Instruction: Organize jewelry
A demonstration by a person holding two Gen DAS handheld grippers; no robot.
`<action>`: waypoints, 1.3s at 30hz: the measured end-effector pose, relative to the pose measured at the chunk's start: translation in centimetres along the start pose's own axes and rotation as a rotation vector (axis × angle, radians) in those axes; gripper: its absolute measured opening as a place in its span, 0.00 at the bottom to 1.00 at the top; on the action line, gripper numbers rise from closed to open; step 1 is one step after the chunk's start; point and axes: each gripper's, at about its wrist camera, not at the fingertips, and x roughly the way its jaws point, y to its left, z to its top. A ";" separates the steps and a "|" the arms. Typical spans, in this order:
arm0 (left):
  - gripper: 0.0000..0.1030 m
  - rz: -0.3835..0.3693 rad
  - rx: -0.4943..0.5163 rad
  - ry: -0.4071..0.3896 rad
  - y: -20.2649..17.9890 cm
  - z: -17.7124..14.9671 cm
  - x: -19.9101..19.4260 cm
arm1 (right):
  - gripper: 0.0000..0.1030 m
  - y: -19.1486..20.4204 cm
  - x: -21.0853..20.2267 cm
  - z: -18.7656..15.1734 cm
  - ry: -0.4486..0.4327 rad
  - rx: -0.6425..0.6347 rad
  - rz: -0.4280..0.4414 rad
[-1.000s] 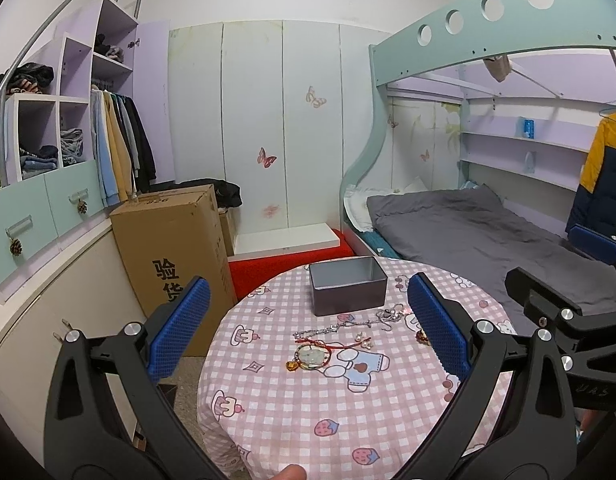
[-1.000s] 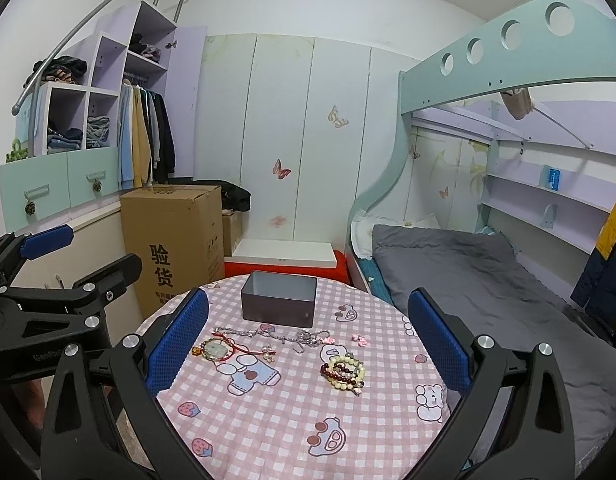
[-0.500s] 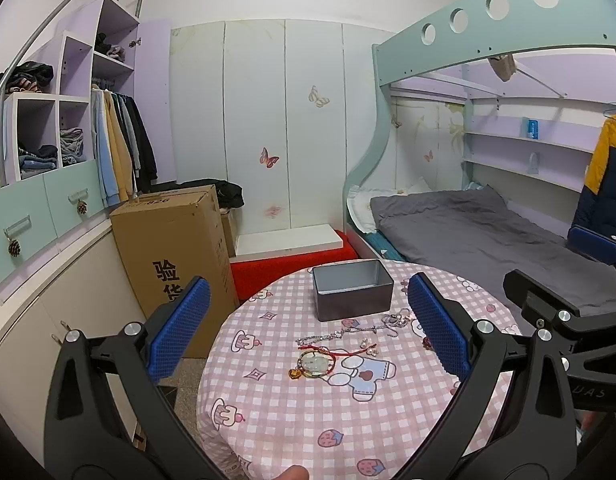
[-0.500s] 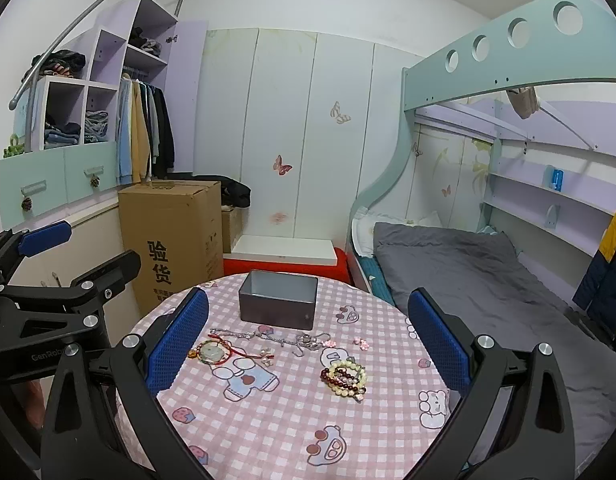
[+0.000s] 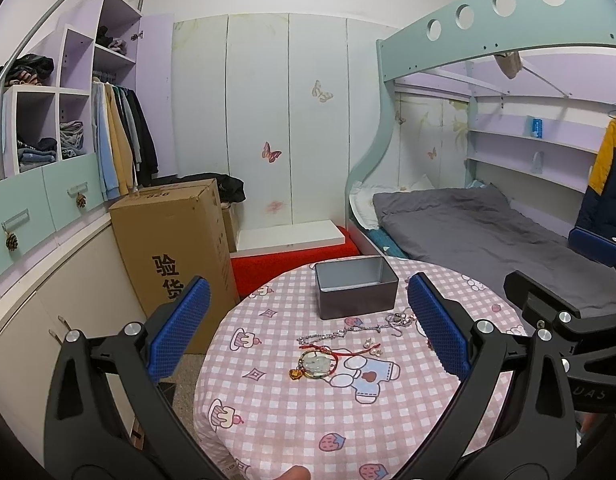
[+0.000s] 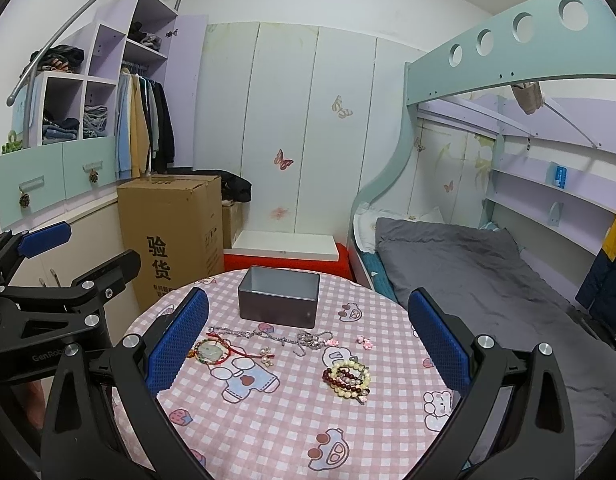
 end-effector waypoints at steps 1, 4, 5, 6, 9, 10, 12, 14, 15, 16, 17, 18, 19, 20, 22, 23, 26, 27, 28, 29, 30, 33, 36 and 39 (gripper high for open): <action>0.94 0.000 0.000 0.001 0.0 0.0 0.1 | 0.93 0.0 0.0 0.0 0.000 0.001 -0.001; 0.94 0.000 0.001 0.005 -0.1 0.0 0.3 | 0.93 0.0 0.2 0.0 0.003 0.001 -0.002; 0.94 0.000 0.001 0.005 0.0 0.0 0.3 | 0.93 0.0 0.3 -0.1 0.004 0.001 -0.001; 0.94 0.000 0.000 0.006 0.0 0.0 0.4 | 0.93 0.0 0.4 -0.1 0.005 0.002 -0.002; 0.94 0.000 0.002 0.007 0.0 -0.2 0.5 | 0.93 0.0 0.6 -0.1 0.011 0.001 -0.002; 0.94 0.000 0.001 0.007 0.0 -0.2 0.5 | 0.93 0.0 0.6 -0.2 0.010 0.000 -0.003; 0.94 0.001 0.000 0.008 0.0 -0.2 0.5 | 0.93 0.0 0.7 -0.2 0.011 -0.001 -0.004; 0.94 0.001 0.001 0.013 0.0 -0.2 0.7 | 0.93 0.1 0.7 -0.3 0.015 -0.002 -0.002; 0.94 0.001 0.002 0.017 -0.1 -0.3 0.8 | 0.93 0.1 0.8 -0.3 0.018 -0.003 -0.002; 0.94 0.002 0.003 0.021 -0.1 -0.3 1.0 | 0.93 0.1 0.9 -0.4 0.021 -0.003 -0.001; 0.94 0.003 0.004 0.025 -0.2 -0.4 1.1 | 0.93 0.0 1.1 -0.4 0.026 -0.004 0.000; 0.94 0.002 0.005 0.031 -0.2 -0.5 1.3 | 0.93 0.0 1.3 -0.5 0.030 -0.006 -0.001; 0.94 0.001 0.005 0.036 -0.3 -0.7 1.6 | 0.93 0.0 1.5 -0.5 0.036 -0.007 -0.001; 0.94 -0.002 0.005 0.042 -0.1 -0.9 1.9 | 0.93 0.0 1.7 -0.6 0.040 -0.007 -0.001; 0.94 -0.006 0.004 0.058 -0.1 -1.2 2.5 | 0.93 -0.1 2.1 -0.8 0.053 -0.008 0.000; 0.94 -0.011 0.003 0.067 -0.2 -1.3 2.8 | 0.93 0.0 2.3 -1.0 0.057 -0.009 0.000; 0.94 -0.028 0.001 0.106 -0.2 -1.9 4.0 | 0.93 -0.1 3.1 -1.4 0.076 -0.010 0.001; 0.94 -0.028 0.003 0.123 -0.2 -2.2 4.5 | 0.93 -0.2 3.4 -1.5 0.085 -0.007 0.001; 0.94 -0.026 0.008 0.143 -0.2 -2.5 5.1 | 0.93 -0.3 3.7 -1.7 0.094 -0.004 0.000; 0.94 -0.025 0.013 0.160 0.0 -2.8 5.6 | 0.93 -0.6 4.2 -2.0 0.108 0.000 -0.003; 0.94 -0.025 0.017 0.185 0.5 -3.3 6.5 | 0.93 -0.8 4.7 -2.2 0.123 0.005 -0.004; 0.94 -0.031 0.015 0.254 0.9 -4.7 8.3 | 0.93 -1.5 6.2 -3.2 0.172 0.025 0.002; 0.94 -0.039 0.001 0.343 1.5 -6.4 10.4 | 0.93 -2.1 7.5 -4.3 0.213 0.033 0.001; 0.94 -0.041 -0.003 0.412 2.0 -7.9 12.2 | 0.93 -2.7 8.7 -5.5 0.247 0.052 0.014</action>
